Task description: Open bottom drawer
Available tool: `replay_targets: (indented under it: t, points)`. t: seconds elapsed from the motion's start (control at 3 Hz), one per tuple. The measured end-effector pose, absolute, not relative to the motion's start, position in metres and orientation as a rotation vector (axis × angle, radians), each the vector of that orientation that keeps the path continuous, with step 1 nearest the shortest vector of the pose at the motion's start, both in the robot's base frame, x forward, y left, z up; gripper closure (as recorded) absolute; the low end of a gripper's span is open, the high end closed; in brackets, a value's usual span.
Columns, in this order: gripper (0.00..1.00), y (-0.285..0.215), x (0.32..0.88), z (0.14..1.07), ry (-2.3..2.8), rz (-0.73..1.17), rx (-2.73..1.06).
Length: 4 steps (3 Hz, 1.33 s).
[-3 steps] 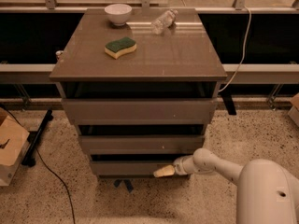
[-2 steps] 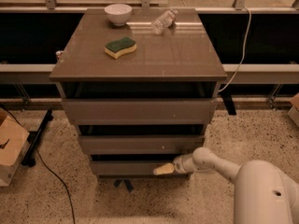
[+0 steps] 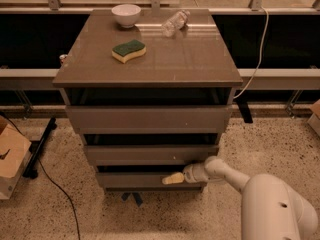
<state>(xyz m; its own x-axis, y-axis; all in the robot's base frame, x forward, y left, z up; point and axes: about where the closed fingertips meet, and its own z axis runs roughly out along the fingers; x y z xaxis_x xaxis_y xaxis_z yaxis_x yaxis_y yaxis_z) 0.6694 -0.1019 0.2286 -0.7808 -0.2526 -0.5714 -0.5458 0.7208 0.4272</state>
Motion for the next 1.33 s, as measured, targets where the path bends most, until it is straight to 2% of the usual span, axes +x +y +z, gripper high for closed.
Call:
replay_targets:
  t: [1.0,1.33]
  points:
    - [0.73,-0.0985,0.6689,0.2274,2.456,0.838,-0.608]
    - [0.77,-0.0986,0.6690,0.2274,2.456,0.838,-0.608]
